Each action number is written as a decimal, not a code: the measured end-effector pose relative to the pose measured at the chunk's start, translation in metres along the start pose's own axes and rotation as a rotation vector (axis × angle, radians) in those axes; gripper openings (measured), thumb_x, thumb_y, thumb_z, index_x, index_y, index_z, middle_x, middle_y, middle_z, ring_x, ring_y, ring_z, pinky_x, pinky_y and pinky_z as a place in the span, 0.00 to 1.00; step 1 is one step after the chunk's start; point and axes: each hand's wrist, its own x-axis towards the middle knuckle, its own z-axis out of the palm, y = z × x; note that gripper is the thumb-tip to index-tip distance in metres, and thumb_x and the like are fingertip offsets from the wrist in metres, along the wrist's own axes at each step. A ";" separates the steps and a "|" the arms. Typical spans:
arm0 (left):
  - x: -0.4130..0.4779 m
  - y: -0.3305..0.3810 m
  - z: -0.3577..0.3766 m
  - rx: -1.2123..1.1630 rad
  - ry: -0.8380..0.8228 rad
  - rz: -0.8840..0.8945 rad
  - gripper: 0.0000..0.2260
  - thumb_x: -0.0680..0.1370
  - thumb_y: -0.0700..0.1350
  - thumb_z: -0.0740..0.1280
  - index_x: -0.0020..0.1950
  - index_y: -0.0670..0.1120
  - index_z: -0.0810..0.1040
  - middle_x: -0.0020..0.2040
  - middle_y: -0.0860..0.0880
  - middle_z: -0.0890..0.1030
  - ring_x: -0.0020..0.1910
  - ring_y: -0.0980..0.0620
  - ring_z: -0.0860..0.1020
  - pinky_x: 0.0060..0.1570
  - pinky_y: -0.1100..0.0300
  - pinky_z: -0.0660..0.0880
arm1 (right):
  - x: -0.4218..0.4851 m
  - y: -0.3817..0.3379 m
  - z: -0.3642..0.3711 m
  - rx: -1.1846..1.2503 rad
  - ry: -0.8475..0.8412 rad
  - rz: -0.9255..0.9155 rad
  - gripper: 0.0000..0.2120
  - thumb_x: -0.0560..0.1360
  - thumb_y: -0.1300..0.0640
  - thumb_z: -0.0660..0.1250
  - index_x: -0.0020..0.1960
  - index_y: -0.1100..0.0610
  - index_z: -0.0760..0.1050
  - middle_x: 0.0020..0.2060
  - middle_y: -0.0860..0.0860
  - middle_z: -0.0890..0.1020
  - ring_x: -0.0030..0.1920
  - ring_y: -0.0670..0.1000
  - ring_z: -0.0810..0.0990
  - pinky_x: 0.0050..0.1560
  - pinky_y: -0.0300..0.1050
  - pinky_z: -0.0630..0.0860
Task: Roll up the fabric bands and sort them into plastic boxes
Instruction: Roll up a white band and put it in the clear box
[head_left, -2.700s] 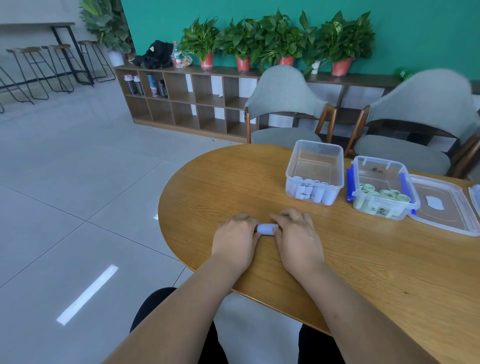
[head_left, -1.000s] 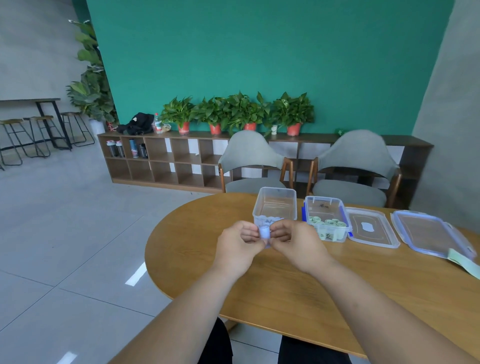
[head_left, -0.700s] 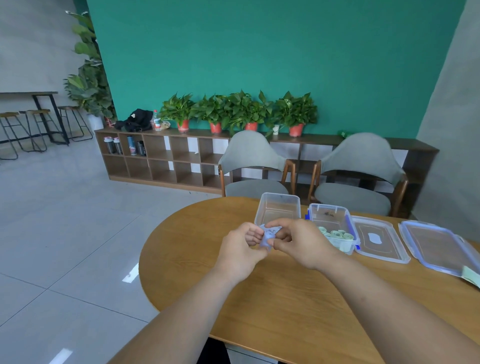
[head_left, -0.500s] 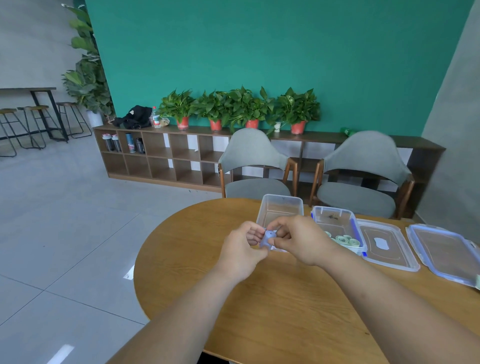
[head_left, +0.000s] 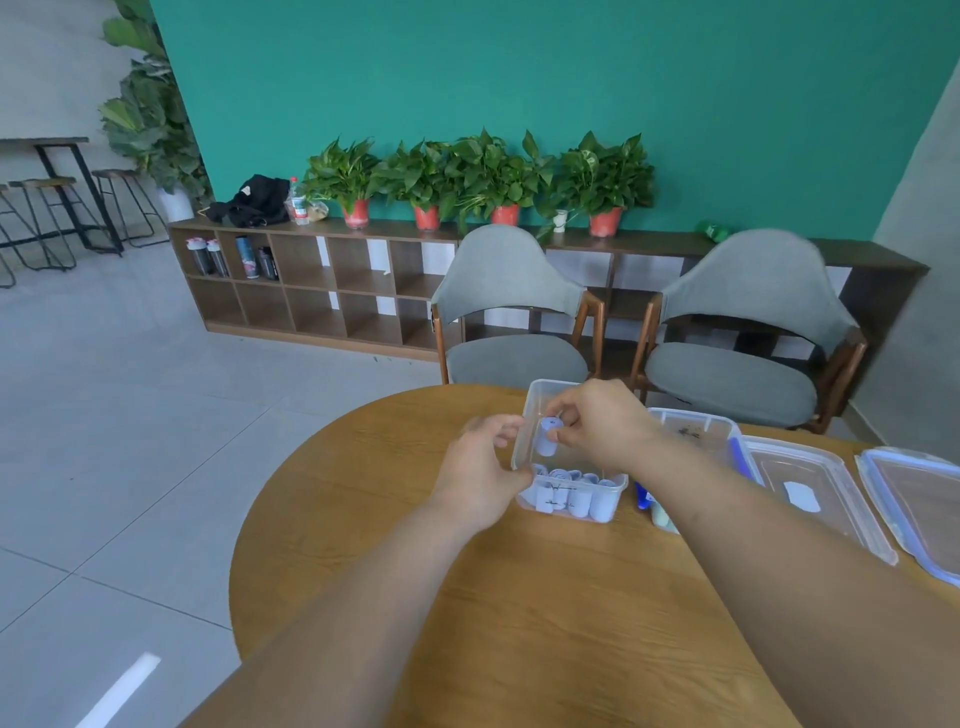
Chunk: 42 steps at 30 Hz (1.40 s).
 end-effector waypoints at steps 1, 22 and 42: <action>0.003 -0.004 0.003 0.011 -0.008 -0.005 0.29 0.71 0.46 0.81 0.70 0.59 0.76 0.61 0.60 0.75 0.59 0.61 0.76 0.59 0.63 0.74 | 0.007 0.002 0.004 -0.016 -0.014 0.005 0.10 0.76 0.53 0.75 0.58 0.47 0.85 0.47 0.47 0.88 0.51 0.48 0.84 0.58 0.47 0.80; 0.016 -0.038 0.043 -0.008 -0.043 -0.019 0.38 0.72 0.59 0.79 0.78 0.53 0.70 0.64 0.59 0.69 0.62 0.60 0.73 0.62 0.65 0.72 | 0.055 0.012 0.066 -0.122 -0.254 0.081 0.12 0.77 0.48 0.73 0.60 0.48 0.83 0.54 0.49 0.83 0.55 0.54 0.80 0.57 0.51 0.81; 0.018 -0.040 0.047 -0.022 -0.004 -0.033 0.37 0.71 0.58 0.81 0.76 0.48 0.73 0.66 0.58 0.69 0.60 0.61 0.73 0.62 0.68 0.72 | 0.057 -0.004 0.064 -0.107 -0.343 0.246 0.15 0.80 0.48 0.70 0.64 0.53 0.80 0.55 0.53 0.83 0.56 0.55 0.81 0.62 0.51 0.80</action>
